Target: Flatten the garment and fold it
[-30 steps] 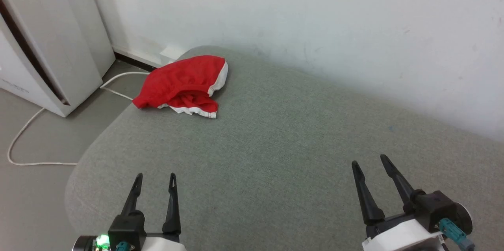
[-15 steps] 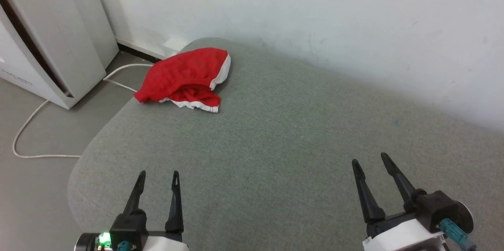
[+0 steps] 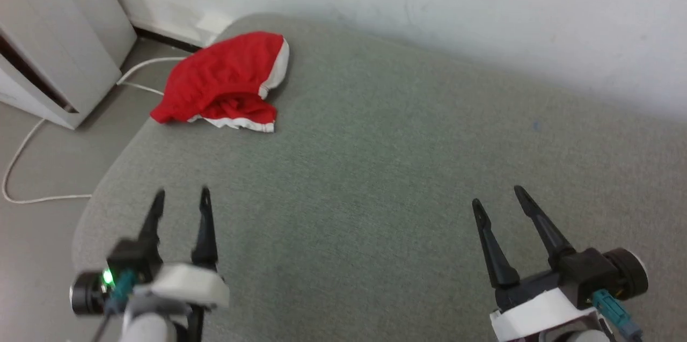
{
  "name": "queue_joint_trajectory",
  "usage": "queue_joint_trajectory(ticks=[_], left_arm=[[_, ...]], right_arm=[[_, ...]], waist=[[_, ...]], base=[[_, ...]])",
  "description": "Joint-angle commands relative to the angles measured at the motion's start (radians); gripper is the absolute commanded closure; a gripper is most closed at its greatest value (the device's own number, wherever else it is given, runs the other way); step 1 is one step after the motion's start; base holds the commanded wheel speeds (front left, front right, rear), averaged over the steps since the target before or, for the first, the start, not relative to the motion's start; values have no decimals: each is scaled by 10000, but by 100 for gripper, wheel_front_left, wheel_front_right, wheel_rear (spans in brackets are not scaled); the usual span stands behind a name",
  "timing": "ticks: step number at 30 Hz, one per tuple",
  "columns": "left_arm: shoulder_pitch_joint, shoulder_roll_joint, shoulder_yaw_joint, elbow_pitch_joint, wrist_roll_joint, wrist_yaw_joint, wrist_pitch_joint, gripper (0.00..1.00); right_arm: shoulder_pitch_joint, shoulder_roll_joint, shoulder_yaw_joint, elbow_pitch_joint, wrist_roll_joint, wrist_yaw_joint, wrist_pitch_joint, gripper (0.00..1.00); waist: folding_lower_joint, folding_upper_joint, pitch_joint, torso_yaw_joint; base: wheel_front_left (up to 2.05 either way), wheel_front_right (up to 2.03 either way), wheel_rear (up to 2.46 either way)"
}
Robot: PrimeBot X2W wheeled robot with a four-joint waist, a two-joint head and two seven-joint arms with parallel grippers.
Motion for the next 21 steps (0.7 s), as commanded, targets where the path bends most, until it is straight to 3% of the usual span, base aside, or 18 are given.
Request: queue_joint_trajectory(ticks=[1, 11, 16, 21], left_arm=[[-631, 194, 117, 208, -145, -170, 121, 0], [-4379, 1574, 487, 1919, -932, -1099, 1735, 0], [-6325, 2624, 249, 3532, -1436, -1487, 3396, 0], [-7678, 3551, -346, 4764, -2457, -1586, 5222, 0]], right_arm=[[-230, 21, 41, -142, -176, -21, -45, 0], [-1020, -175, 424, -1193, -605, -21, 377, 0], [-1466, -277, 570, -1799, -661, -21, 560, 0], [-1758, -279, 746, -2294, -736, -21, 661, 0]], waist=[[-1, 0, 845, -509], [-1, 0, 2775, -1527], [-1, 0, 3774, -2174], [-1, 0, 4423, -2751]], base=[[0, 0, 0], [0, 0, 0], [0, 0, 0], [0, 0, 0]])
